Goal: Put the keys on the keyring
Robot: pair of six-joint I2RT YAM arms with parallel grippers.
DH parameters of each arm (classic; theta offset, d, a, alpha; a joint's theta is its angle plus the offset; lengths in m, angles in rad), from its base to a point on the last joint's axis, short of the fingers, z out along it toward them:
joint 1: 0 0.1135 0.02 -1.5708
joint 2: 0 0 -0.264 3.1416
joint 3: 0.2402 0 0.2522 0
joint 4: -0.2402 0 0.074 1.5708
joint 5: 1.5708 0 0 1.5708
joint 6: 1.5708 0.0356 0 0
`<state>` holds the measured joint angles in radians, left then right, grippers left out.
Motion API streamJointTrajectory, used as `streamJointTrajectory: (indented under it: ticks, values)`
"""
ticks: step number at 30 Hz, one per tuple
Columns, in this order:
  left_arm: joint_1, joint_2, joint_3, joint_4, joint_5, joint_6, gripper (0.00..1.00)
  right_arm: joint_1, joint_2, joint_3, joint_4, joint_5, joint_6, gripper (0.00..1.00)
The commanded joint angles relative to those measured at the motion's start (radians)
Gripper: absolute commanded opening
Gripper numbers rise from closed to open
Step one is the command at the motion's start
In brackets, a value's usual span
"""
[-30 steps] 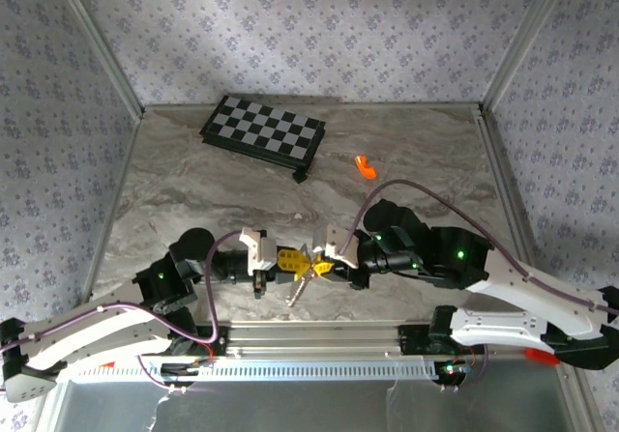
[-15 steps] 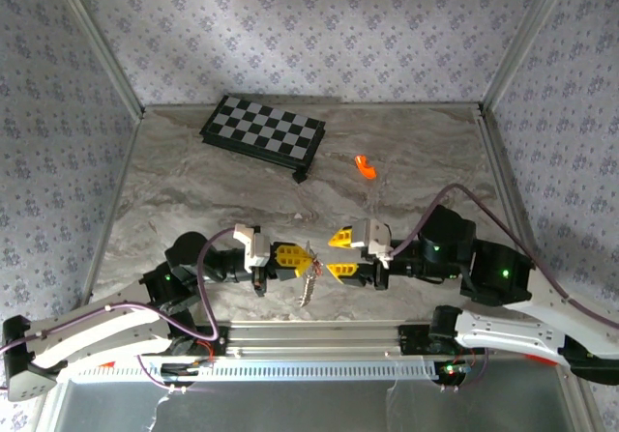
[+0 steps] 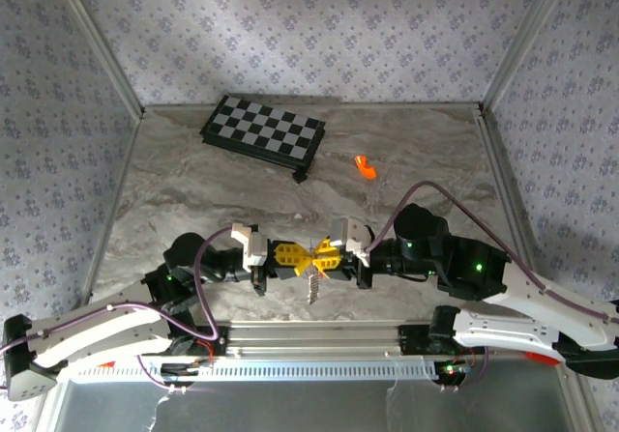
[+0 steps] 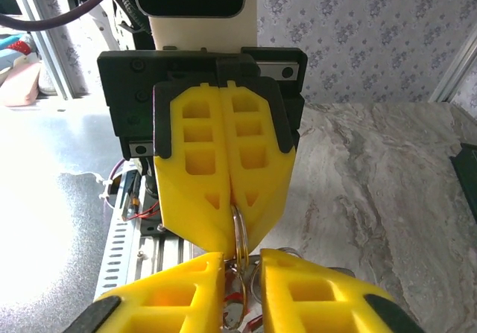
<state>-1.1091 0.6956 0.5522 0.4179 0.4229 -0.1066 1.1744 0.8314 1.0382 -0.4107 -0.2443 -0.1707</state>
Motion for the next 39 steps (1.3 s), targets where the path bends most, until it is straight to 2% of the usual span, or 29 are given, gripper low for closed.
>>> streamJointTrajectory:
  ticks: [1,6,9,10,13,17,24,39]
  values:
    - [-0.009,-0.005,0.011,0.058,0.005,-0.006,0.00,0.006,-0.009,-0.007,0.027,-0.017,0.005,0.16]
    - [-0.009,-0.006,0.021,0.033,0.005,0.005,0.00,0.007,-0.003,-0.002,0.016,-0.013,-0.003,0.00]
    - [-0.009,-0.002,0.047,-0.045,-0.010,0.042,0.00,0.007,-0.010,0.002,0.001,0.018,-0.006,0.00]
    - [-0.009,-0.002,0.061,-0.100,-0.021,0.065,0.03,0.006,-0.012,0.009,-0.012,0.034,-0.007,0.00]
    - [-0.011,0.001,0.133,-0.312,-0.082,0.152,0.23,0.007,-0.002,0.047,-0.101,0.080,-0.033,0.00]
    - [-0.012,-0.006,0.200,-0.474,-0.131,0.212,0.34,0.008,0.041,0.119,-0.243,0.124,-0.081,0.00]
    - [-0.018,0.032,0.274,-0.599,-0.111,0.253,0.35,0.014,0.102,0.219,-0.361,0.141,-0.129,0.00]
    - [-0.029,0.093,0.296,-0.554,-0.079,0.247,0.34,0.021,0.168,0.278,-0.431,0.102,-0.164,0.00]
